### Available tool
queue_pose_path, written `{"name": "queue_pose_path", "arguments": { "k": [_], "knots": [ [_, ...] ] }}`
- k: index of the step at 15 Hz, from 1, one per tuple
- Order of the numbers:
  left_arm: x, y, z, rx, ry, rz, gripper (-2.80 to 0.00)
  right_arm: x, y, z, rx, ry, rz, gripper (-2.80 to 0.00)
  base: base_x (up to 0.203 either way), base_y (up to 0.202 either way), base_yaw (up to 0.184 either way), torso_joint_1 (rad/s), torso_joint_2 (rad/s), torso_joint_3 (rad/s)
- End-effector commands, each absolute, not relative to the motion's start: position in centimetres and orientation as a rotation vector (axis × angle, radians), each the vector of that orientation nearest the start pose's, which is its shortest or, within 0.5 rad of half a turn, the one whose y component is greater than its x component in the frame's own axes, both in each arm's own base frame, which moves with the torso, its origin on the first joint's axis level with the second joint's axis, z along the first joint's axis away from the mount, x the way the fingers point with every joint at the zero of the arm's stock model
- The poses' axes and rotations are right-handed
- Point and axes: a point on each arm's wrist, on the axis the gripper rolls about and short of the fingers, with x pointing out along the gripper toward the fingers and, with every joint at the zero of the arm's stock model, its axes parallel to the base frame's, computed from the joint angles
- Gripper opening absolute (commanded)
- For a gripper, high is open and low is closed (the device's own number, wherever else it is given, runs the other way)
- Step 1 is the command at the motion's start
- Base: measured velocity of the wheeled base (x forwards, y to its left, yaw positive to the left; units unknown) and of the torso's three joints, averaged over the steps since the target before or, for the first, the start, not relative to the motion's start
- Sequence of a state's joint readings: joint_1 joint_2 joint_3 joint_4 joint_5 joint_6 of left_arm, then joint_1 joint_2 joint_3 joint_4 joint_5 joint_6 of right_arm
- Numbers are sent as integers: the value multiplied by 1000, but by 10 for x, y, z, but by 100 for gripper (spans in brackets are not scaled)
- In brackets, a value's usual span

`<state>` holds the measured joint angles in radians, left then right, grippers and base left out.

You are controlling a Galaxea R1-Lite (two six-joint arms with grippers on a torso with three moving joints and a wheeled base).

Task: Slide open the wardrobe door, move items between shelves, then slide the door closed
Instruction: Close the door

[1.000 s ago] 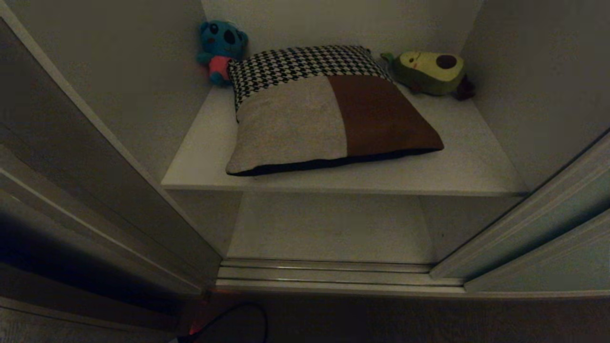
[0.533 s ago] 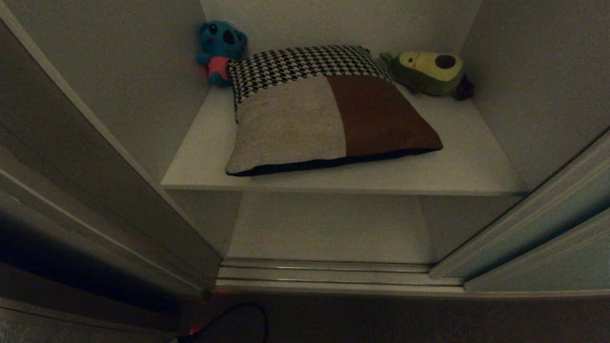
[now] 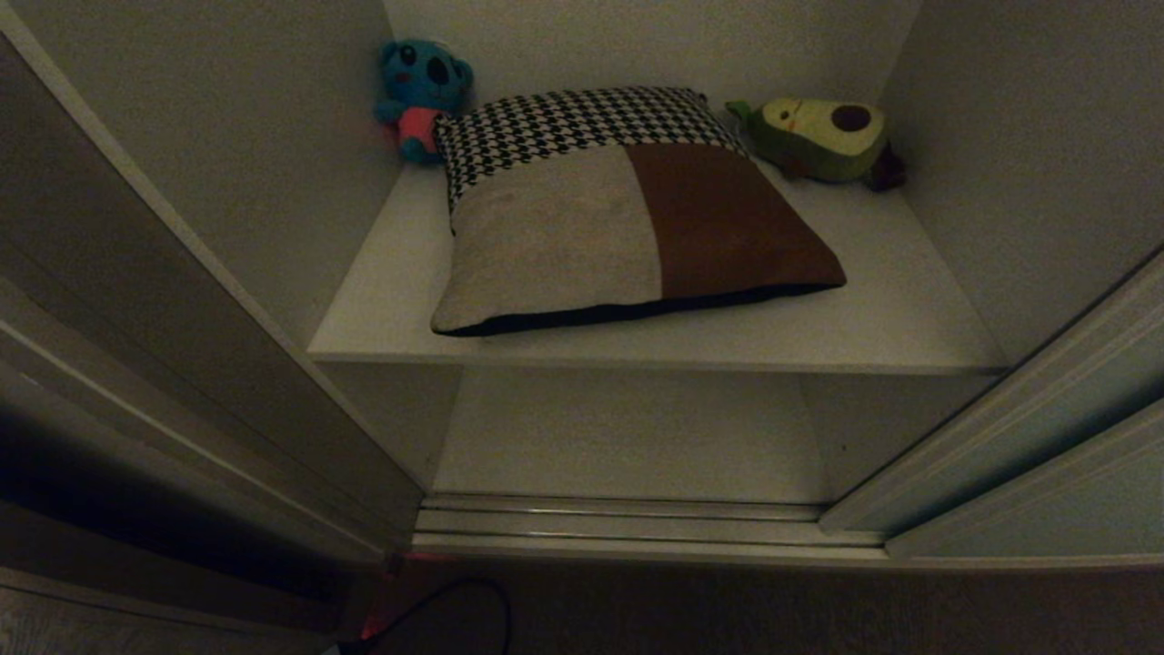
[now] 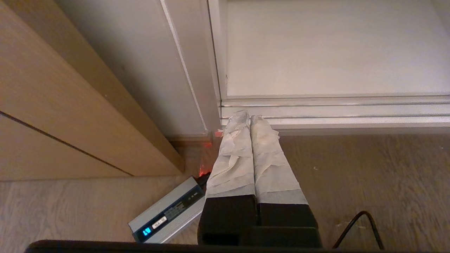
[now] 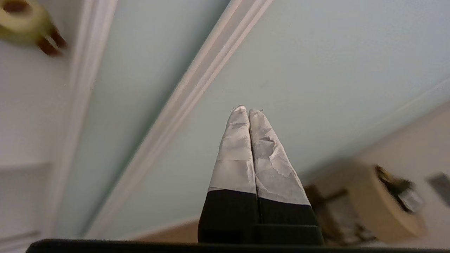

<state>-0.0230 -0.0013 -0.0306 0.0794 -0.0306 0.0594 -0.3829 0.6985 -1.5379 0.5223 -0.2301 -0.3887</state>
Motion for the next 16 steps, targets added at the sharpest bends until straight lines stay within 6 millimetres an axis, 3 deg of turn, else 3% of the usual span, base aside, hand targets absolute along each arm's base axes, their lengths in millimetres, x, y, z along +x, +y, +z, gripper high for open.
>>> {"name": "queue_pose_path", "arguments": {
  "k": [1, 7, 16],
  "knots": [
    [-25, 0, 76, 60, 46, -55, -280, -48, 23, 408, -419, -129, -743, -280, 0, 0, 0, 0, 0, 0],
    [-25, 0, 76, 60, 46, -55, -280, -4, 6, 411, -424, 37, -945, -280, 0, 0, 0, 0, 0, 0],
    [-25, 0, 76, 60, 46, -55, -280, 19, -30, 417, -365, 42, -864, -280, 0, 0, 0, 0, 0, 0]
  ]
}}
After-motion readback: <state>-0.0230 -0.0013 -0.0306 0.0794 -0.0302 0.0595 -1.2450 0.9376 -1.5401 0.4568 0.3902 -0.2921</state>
